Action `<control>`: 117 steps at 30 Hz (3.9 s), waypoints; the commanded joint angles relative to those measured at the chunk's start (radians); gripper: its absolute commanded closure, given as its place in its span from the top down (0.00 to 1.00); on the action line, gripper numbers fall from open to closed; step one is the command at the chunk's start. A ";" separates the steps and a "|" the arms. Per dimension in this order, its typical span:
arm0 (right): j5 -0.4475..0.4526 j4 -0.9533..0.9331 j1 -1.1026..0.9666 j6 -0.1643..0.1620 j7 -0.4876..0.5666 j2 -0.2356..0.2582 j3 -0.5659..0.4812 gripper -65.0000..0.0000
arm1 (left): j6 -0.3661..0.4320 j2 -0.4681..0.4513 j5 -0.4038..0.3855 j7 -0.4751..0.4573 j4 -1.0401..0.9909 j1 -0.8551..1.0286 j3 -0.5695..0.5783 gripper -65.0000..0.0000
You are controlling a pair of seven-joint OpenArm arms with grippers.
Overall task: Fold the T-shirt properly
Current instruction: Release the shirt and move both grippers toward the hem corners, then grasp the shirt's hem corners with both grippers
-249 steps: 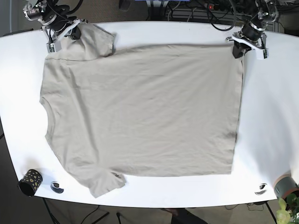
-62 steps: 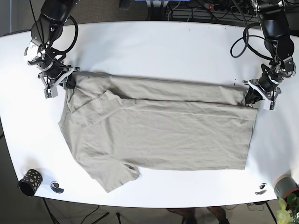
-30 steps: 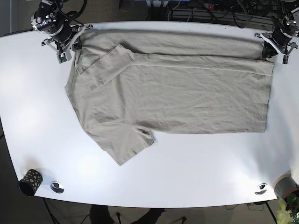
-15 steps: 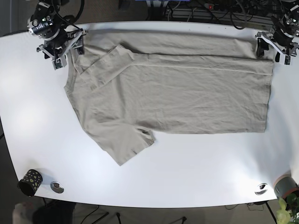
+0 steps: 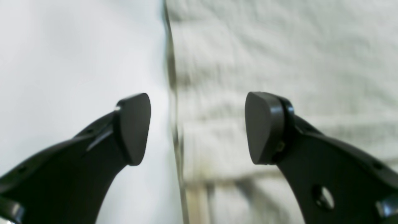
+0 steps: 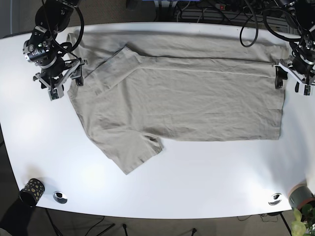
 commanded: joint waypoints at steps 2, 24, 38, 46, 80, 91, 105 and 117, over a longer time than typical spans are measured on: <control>0.008 -0.048 0.061 0.001 0.016 0.044 0.005 0.63 | 0.002 -0.024 -0.016 0.018 0.024 -0.051 0.001 0.67; 0.005 -0.463 0.443 0.001 0.036 0.155 -0.099 0.63 | 0.002 -0.001 0.268 0.084 -0.200 -0.477 0.084 0.67; -0.162 -0.859 0.682 0.001 0.280 0.153 -0.190 0.63 | 0.002 -0.004 0.386 -0.134 -0.580 -0.658 0.081 0.67; -0.162 -1.079 0.766 0.001 0.411 0.178 -0.231 0.63 | 0.025 -0.006 0.388 -0.216 -0.630 -0.658 0.081 0.67; -0.163 -1.128 0.733 0.001 0.440 0.109 -0.245 0.09 | 0.113 -0.105 0.388 -0.221 -0.999 -0.824 0.085 0.68; -0.159 -1.126 0.733 0.001 0.440 0.106 -0.245 0.10 | 0.111 -0.124 0.386 -0.299 -1.176 -0.867 0.171 0.67; -0.162 -1.053 0.722 0.001 0.435 0.103 -0.245 0.09 | 0.114 -0.096 0.386 -0.319 -1.177 -0.864 0.216 0.00; -0.157 -0.858 0.693 0.001 0.345 0.103 -0.245 0.09 | 0.004 -0.050 0.380 -0.249 -0.915 -0.813 0.196 0.00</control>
